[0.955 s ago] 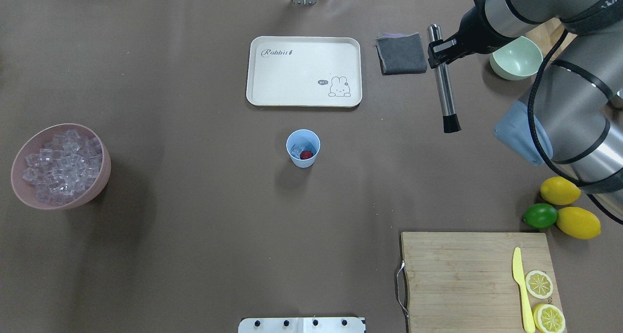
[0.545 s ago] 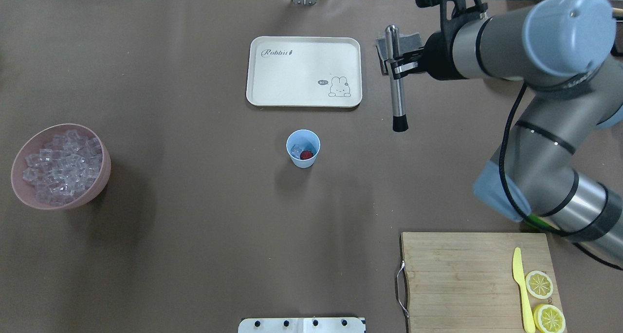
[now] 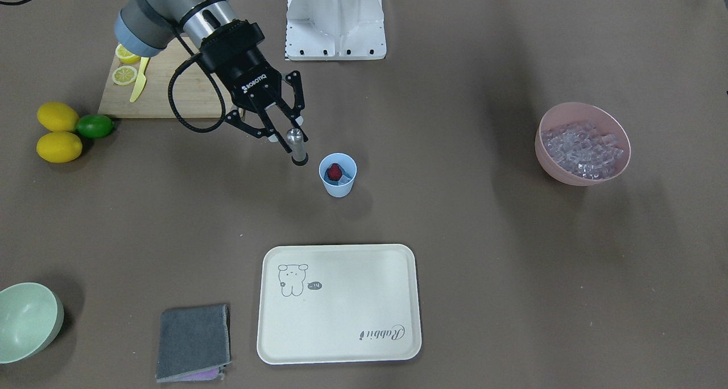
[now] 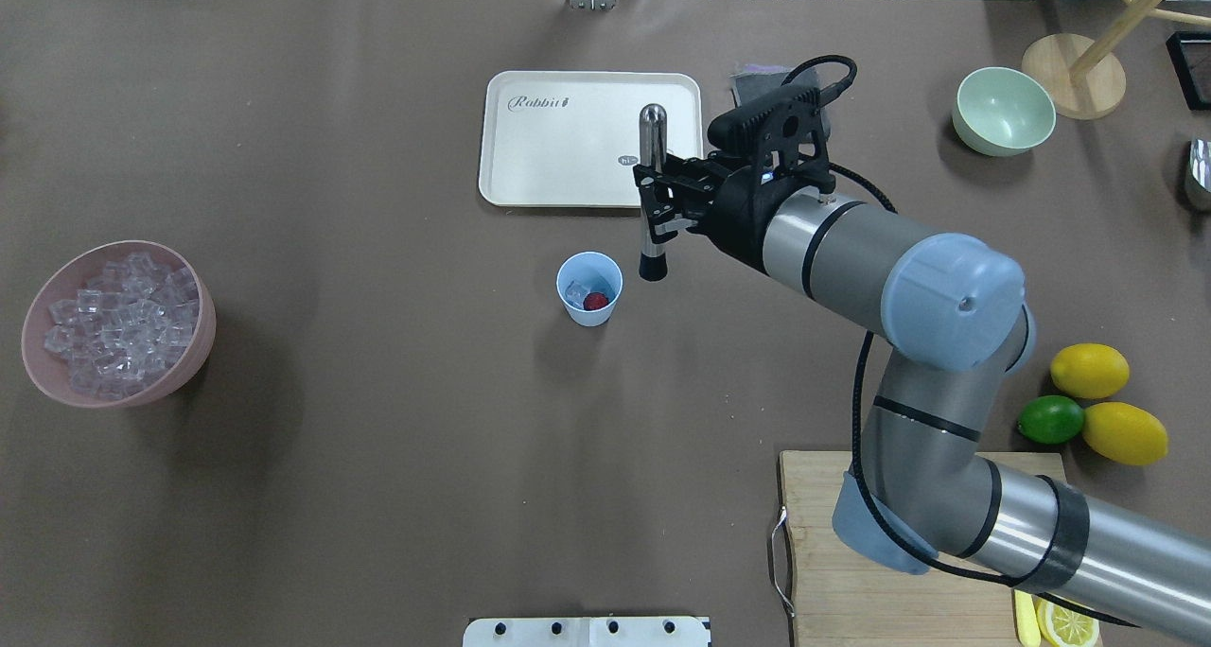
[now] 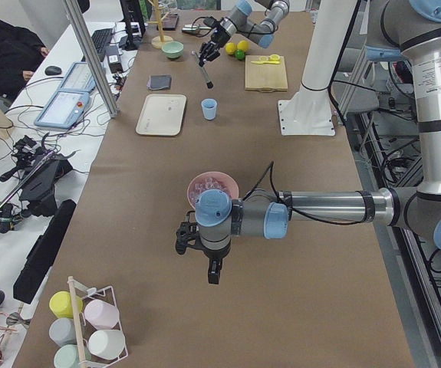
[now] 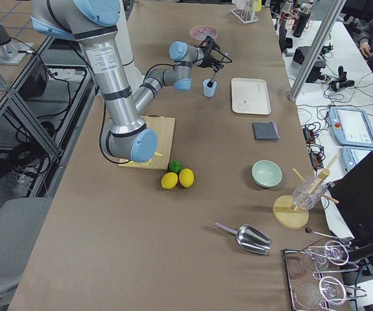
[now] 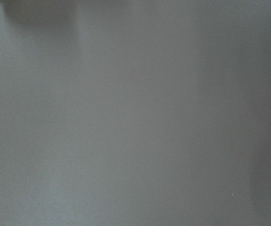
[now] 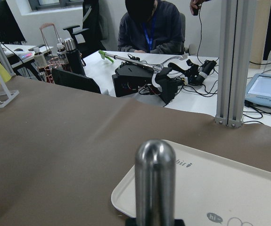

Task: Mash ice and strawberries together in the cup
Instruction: 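Lower the muddler into the cup and press down on the contents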

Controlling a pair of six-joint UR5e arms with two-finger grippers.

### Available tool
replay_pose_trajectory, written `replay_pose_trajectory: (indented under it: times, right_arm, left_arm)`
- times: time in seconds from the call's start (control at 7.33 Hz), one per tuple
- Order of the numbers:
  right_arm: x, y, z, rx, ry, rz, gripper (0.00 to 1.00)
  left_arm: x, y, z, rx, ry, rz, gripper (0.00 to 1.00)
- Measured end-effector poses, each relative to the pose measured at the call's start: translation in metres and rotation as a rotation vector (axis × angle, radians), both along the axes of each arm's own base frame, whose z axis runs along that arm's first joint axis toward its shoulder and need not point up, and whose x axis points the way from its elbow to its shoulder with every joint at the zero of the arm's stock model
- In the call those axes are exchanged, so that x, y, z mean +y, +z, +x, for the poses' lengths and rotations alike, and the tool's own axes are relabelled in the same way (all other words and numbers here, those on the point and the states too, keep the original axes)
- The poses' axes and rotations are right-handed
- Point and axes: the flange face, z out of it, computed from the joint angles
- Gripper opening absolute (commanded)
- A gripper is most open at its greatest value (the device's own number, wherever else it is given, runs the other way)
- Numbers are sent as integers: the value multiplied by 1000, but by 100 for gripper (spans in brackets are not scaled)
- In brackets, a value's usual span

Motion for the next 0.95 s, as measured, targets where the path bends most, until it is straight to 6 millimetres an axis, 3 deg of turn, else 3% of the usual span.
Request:
replay_pose_trajectory:
  times: [0.55,0.95]
  right_arm:
    - [15,-16,-31,-58,85,36,0]
    - [19,2,-65,-46,116,28,0]
  left_arm:
    - [7,2,0,1,0,-3,99]
    - [13,3,-1,2,0,-6,99]
